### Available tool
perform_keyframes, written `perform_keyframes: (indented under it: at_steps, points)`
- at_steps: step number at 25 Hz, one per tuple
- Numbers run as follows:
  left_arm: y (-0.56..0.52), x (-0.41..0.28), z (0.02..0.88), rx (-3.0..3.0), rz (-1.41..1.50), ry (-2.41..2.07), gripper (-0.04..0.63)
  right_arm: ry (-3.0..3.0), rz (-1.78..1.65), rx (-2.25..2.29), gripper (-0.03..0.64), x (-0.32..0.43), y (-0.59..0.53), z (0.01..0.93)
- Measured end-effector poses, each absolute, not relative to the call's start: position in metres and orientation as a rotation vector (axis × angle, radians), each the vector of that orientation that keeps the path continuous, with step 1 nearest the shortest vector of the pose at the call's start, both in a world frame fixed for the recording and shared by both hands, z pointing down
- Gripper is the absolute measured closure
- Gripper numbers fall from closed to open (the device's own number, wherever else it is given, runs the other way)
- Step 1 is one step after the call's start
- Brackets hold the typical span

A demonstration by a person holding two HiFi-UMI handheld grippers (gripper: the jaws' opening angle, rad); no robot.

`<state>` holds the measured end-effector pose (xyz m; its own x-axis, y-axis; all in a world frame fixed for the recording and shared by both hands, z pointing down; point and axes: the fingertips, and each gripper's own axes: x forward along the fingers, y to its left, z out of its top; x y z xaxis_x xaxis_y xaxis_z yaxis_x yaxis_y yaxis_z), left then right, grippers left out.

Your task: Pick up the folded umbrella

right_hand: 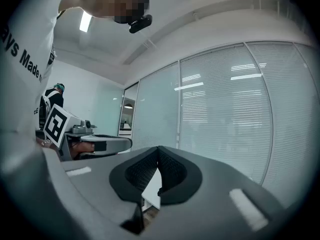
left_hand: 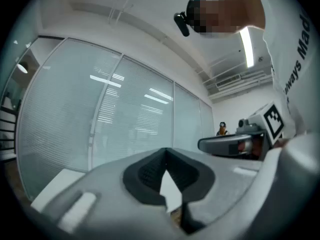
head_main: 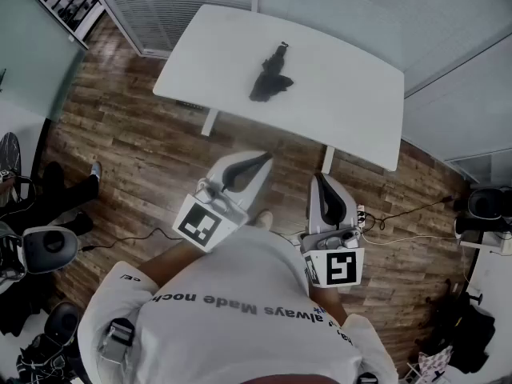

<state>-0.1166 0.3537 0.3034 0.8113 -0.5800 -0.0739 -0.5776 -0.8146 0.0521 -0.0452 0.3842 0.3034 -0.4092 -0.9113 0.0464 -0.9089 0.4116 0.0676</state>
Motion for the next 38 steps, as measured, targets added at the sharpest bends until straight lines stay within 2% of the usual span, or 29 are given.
perform_keyframes:
  at_steps: [14,17,20,25,31,33,37,38]
  points:
    - [0.306,-0.179,0.322,2.814,-0.131,-1.046,0.592,-2.567,0.016,1.723,0.615,-0.103,0.349,0.309]
    - [0.309,-0.179,0.32,2.816,-0.165,-0.958,0.527,-2.564,0.035,1.723,0.615,-0.109,0.346,0.312]
    - [0.306,-0.178,0.316,2.802,-0.21,-0.887,0.491,-2.56,0.049,1.723,0.615,-0.113,0.34,0.314]
    - [0.287,-0.167,0.325,2.828,-0.124,-0.939,0.492,-2.559,0.058,1.726,0.615,-0.11,0.322,0.318]
    - [0.271,-0.15,0.323,2.816,-0.175,-0.9,0.491,-2.566,0.063,1.729,0.615,-0.098,0.302,0.323]
    - [0.26,-0.143,0.325,2.814,-0.185,-0.879,0.494,-2.571,0.072,1.729,0.615,-0.089,0.29,0.325]
    - [0.234,-0.131,0.327,2.787,-0.219,-0.878,0.6,-2.579,0.09,1.724,0.615,-0.071,0.265,0.327]
    - [0.227,-0.126,0.328,2.79,-0.215,-0.881,0.6,-2.581,0.094,1.722,0.615,-0.066,0.259,0.329]
